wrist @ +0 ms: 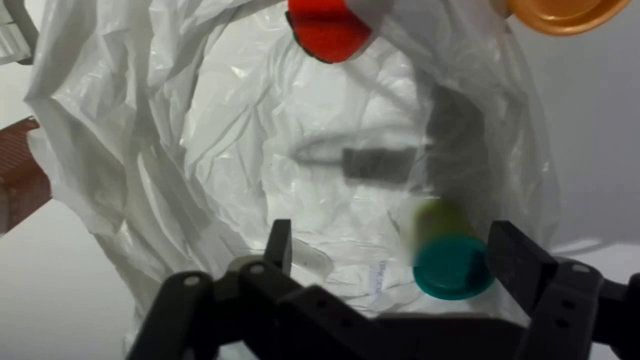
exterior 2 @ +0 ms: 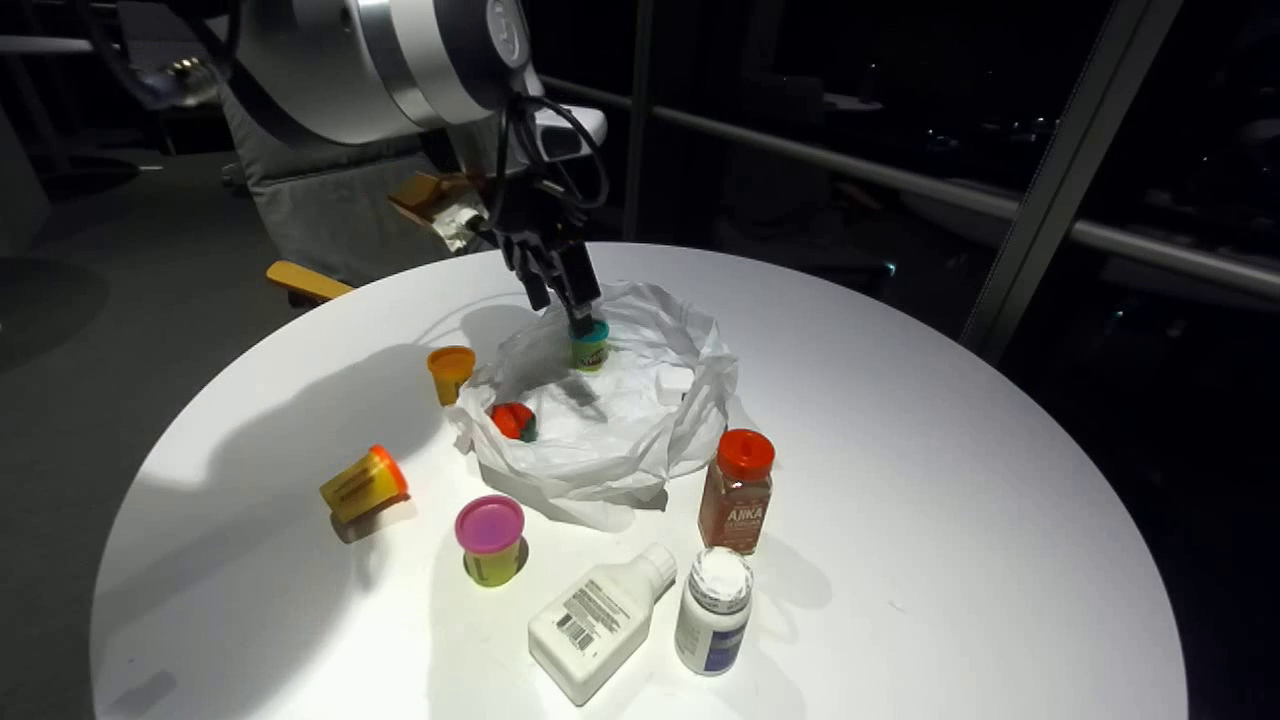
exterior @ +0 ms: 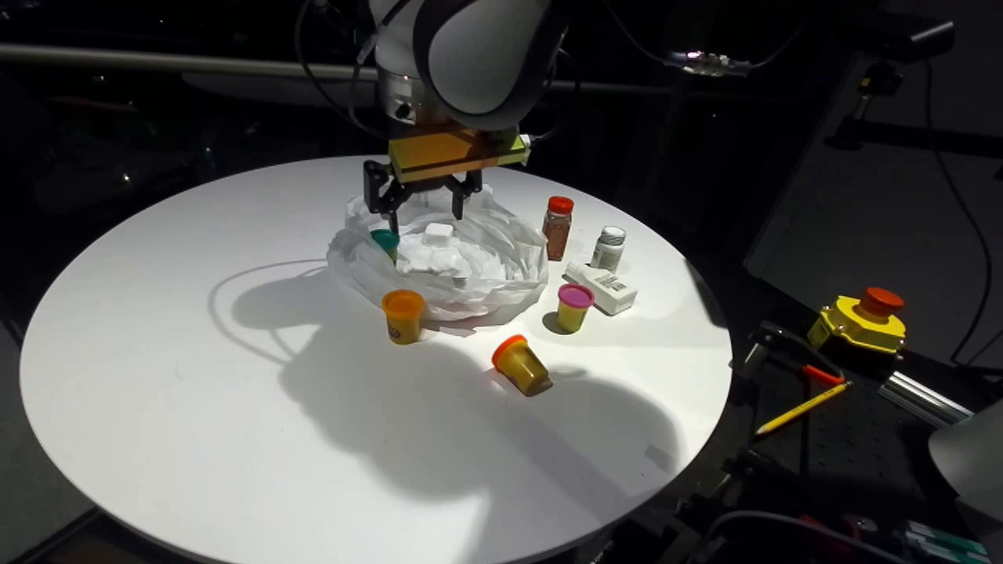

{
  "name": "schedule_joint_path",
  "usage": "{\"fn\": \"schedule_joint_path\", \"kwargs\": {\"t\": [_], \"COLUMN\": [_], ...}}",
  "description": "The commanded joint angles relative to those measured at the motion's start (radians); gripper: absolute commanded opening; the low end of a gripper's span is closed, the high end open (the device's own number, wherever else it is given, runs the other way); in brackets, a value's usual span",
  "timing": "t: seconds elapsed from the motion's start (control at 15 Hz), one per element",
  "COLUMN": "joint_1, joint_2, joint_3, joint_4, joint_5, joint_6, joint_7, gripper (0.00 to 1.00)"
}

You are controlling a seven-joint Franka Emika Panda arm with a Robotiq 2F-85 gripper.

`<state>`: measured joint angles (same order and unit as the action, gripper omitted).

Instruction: Remove all the contents from the plastic bag.

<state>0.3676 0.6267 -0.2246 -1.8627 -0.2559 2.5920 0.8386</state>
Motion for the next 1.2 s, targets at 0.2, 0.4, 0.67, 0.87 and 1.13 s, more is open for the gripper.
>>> {"fn": "schedule_joint_path", "kwargs": {"t": [0.2, 0.4, 0.67, 0.87, 1.13], "joint_1": [-0.096, -0.094, -0.105, -0.082, -0.052], "joint_2": [0.141, 0.174, 0.185, 0.182, 0.175], "joint_3": [0.021, 0.019, 0.063, 0.066, 0.046], "joint_4": [0.165, 0.206, 0.234, 0.238, 0.236], "joint_5": [0.049, 0.053, 0.062, 0.045, 0.028], "joint_6": [-0.063, -0.04, -0.064, -0.137, -0.171], "joint_7": [-0.001, 0.001, -0.065, -0.093, -0.054], "gripper": [1.0, 1.0, 1.0, 1.0, 1.0]}}
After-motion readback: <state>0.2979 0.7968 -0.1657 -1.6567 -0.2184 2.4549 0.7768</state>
